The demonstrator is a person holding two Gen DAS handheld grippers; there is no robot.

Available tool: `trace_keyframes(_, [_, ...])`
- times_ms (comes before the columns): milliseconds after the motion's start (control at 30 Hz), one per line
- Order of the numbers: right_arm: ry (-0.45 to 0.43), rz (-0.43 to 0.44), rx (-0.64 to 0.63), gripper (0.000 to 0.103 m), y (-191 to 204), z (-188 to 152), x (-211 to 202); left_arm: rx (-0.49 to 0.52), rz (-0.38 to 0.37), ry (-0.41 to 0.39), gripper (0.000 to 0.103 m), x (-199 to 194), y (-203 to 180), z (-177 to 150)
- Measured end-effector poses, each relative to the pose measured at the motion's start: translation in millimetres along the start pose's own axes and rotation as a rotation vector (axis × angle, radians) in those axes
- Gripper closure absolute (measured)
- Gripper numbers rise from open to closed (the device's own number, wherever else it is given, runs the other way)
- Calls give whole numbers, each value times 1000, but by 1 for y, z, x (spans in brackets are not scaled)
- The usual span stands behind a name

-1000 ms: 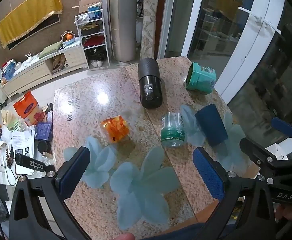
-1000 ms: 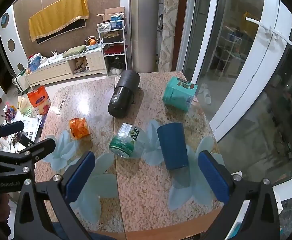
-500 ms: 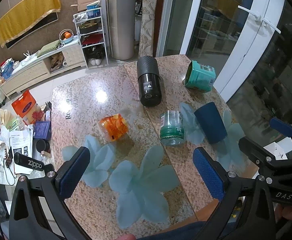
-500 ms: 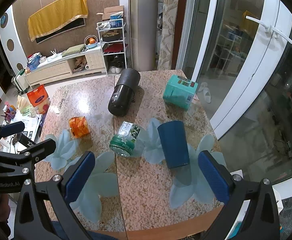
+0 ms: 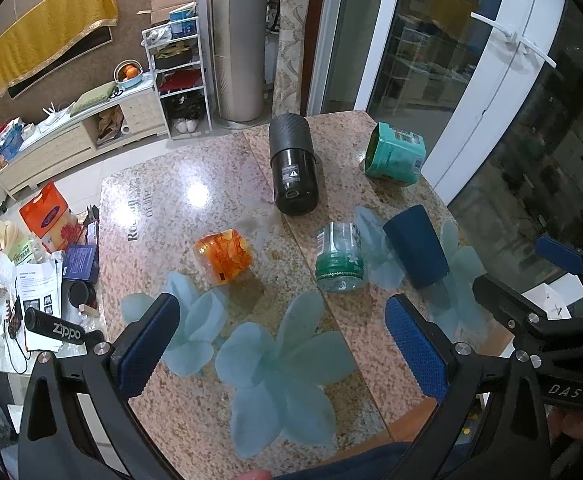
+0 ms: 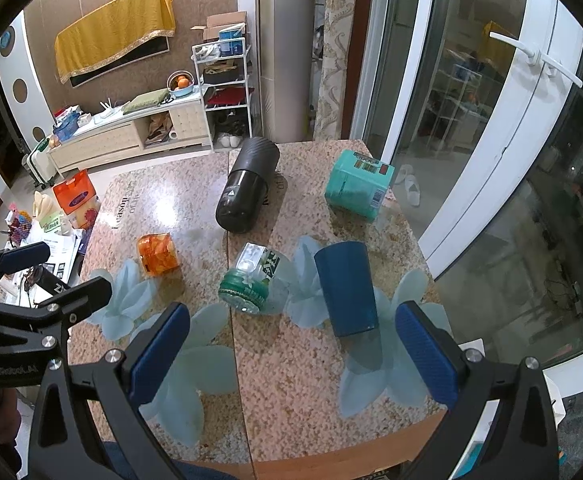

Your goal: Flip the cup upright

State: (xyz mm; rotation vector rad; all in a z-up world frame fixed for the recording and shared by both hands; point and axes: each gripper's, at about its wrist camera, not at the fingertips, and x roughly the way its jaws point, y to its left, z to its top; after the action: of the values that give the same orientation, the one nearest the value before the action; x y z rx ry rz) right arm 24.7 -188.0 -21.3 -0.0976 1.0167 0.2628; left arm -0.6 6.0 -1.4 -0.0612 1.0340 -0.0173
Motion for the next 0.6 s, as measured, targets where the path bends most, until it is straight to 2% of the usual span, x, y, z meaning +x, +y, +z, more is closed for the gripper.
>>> trace_keyframes(267, [29,3,11,0,-6,1,5,-18,-27,12,0,6,4,-1])
trace_keyframes(433, [27,13,14,0,-17,7,3,-39,-28,46,0,20,4,2])
trace_keyframes(600, [73,3,-2,0,-26,13,19,-53,-24,84,0,38,0,5])
